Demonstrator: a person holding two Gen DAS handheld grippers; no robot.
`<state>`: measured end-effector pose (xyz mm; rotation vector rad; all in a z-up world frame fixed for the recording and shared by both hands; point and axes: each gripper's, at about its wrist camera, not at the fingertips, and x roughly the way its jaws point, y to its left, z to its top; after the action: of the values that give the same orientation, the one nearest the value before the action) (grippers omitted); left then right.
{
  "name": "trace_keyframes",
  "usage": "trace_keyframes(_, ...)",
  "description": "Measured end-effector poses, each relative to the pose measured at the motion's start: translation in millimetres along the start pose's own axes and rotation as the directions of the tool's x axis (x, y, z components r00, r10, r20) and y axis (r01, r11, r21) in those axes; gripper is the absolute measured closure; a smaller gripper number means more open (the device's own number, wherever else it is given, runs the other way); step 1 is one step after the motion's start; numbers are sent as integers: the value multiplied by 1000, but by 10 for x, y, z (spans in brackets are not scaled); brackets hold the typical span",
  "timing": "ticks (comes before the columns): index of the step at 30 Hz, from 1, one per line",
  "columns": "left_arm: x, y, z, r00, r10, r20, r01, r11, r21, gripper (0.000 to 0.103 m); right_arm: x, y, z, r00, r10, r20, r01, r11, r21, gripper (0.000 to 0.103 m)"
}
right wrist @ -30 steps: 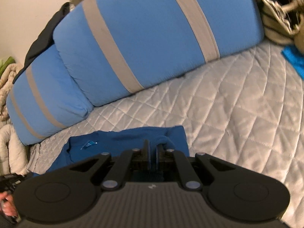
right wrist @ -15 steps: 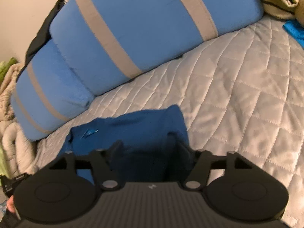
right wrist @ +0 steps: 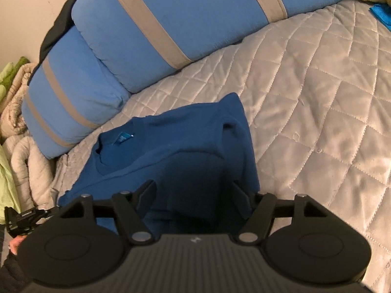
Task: Fold clothes
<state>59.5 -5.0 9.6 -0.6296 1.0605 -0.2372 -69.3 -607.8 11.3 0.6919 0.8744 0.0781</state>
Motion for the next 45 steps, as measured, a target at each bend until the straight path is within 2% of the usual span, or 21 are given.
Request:
trace_keyframes(1,15,-13,-13,1000,20,-7,-20,1000,-1,89,3,8,-1,1000,-7,0,7,1000,-1,40)
trace_keyframes(2,20,-26,-20,999,30,-11,-30,1000,-3,94,4,16,-1,1000,-12,-1,12,1000,-4,52)
trace_keyframes(3,7,-40,-17,1000,21,-10,-22,1000,-5,96,-1,33,0,1000,-24,0,24,1000,-12,58)
trace_keyframes(4,-11,-54,-11,1000,10,-5,-10,1000,-5,98,3,49,12,999,-36,-7,35,999,-22,71)
trace_keyframes(6,-82,-77,24,999,-30,20,30,1000,-5,98,-23,104,37,997,-72,-14,71,996,-53,77)
trace_keyframes(8,-181,-97,78,996,-57,63,57,998,-13,98,-59,156,64,998,-64,-9,63,995,-74,88)
trace_keyframes(14,-374,-263,194,981,-54,184,56,998,-5,98,-204,208,251,997,30,68,-30,999,-11,91)
trace_keyframes(19,-370,-361,324,967,-61,248,69,997,-22,98,-167,206,417,991,65,120,-72,996,50,91)
trace_keyframes(27,-175,-284,478,963,-30,267,54,995,-83,98,50,145,550,987,85,135,-104,985,135,91)
trace_keyframes(34,67,-128,632,961,-29,274,79,982,-171,98,280,51,717,986,113,126,-141,959,245,91)
trace_keyframes(36,142,-108,703,956,-42,291,103,975,-197,97,363,41,787,983,131,131,-163,949,269,90)
trace_keyframes(37,179,-105,733,951,-55,304,122,971,-206,96,408,38,832,979,149,141,-184,942,281,86)
trace_keyframes(38,200,-112,755,946,-62,318,134,968,-210,81,445,50,875,978,145,151,-182,943,277,79)
trace_keyframes(39,196,-135,764,939,-62,338,138,969,-205,70,477,66,916,978,132,160,-171,948,267,59)
trace_keyframes(40,173,-170,759,930,-58,363,135,972,-190,53,473,100,937,977,105,185,-148,960,238,40)
trace_keyframes(41,147,-210,750,924,-50,380,123,978,-170,45,456,141,952,974,75,216,-120,972,203,24)
trace_keyframes(43,82,-306,723,921,-24,389,72,991,-110,37,409,249,962,970,26,241,-54,993,108,16)
trace_keyframes(45,29,-400,667,920,22,391,-12,1000,-28,36,381,319,952,973,-3,229,-5,999,35,14)
